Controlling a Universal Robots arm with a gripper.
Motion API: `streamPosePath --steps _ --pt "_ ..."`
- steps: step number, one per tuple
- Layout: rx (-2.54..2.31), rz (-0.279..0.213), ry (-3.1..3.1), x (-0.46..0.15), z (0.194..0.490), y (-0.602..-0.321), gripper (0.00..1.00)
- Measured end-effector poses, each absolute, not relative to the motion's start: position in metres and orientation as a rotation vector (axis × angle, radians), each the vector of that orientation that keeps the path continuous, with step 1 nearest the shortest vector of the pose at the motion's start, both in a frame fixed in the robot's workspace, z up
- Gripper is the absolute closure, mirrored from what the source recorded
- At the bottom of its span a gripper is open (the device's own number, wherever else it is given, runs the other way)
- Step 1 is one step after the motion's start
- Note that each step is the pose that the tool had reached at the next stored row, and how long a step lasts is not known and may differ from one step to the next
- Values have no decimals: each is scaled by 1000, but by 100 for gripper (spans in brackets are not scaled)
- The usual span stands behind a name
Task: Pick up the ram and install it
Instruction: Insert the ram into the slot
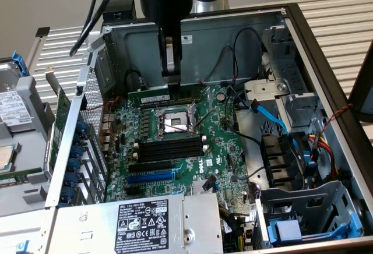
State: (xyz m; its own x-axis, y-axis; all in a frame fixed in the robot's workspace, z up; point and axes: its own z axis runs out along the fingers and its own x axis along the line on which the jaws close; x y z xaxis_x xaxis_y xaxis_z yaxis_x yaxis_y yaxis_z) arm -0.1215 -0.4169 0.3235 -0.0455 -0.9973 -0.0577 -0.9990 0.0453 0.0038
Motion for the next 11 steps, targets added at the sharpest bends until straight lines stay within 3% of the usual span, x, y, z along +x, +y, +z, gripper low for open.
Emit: streamPosePath --steps 11 --pt "-2100 62 2279 -122 309 -419 88"
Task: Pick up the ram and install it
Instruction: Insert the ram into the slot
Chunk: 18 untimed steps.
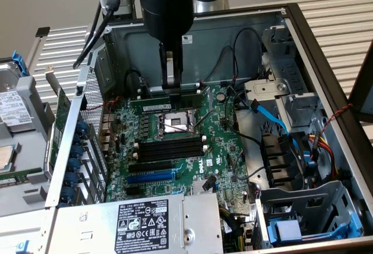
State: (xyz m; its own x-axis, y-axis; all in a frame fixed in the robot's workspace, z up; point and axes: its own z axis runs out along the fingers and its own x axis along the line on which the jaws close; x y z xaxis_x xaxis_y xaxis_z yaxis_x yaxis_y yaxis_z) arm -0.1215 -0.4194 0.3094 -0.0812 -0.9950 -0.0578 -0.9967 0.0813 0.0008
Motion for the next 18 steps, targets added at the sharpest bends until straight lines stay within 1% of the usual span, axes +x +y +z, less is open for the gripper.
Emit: streamPosePath --steps 6,12,18 --pt "-2102 66 2280 -121 309 -419 88" --pt "-2113 91 2294 -117 307 -419 88" --pt "-2113 92 2295 -115 299 -419 88"
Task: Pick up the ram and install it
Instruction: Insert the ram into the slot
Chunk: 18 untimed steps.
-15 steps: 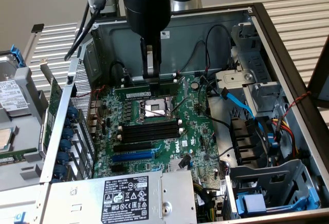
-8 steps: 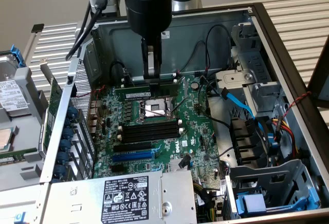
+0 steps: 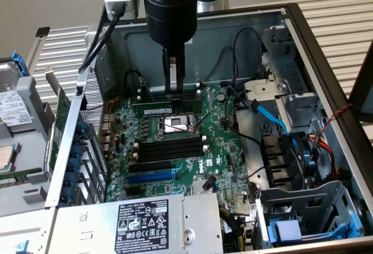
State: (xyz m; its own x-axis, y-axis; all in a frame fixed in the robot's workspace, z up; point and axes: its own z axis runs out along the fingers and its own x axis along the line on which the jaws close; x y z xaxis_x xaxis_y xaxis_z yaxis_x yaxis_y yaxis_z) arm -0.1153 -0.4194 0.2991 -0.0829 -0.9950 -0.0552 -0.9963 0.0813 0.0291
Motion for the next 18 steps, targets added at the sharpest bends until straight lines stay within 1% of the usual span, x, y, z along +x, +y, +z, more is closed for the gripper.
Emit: streamPosePath --steps 18 --pt "-2113 92 2294 -115 266 -428 88"
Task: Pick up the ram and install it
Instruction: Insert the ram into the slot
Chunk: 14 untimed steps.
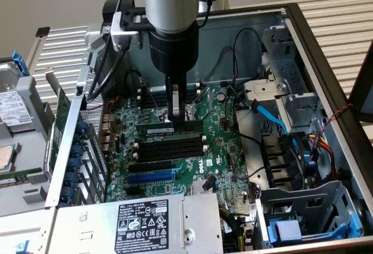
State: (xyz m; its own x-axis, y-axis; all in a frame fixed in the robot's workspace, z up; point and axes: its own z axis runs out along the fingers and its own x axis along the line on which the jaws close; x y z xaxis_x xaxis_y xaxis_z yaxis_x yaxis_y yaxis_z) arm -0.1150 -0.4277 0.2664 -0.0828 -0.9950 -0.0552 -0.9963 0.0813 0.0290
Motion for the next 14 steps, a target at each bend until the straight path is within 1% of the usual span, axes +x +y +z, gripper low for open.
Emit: streamPosePath --steps 6,14 --pt "-2113 91 2294 -115 255 -429 88" --pt "-2113 91 2294 -115 253 -429 88"
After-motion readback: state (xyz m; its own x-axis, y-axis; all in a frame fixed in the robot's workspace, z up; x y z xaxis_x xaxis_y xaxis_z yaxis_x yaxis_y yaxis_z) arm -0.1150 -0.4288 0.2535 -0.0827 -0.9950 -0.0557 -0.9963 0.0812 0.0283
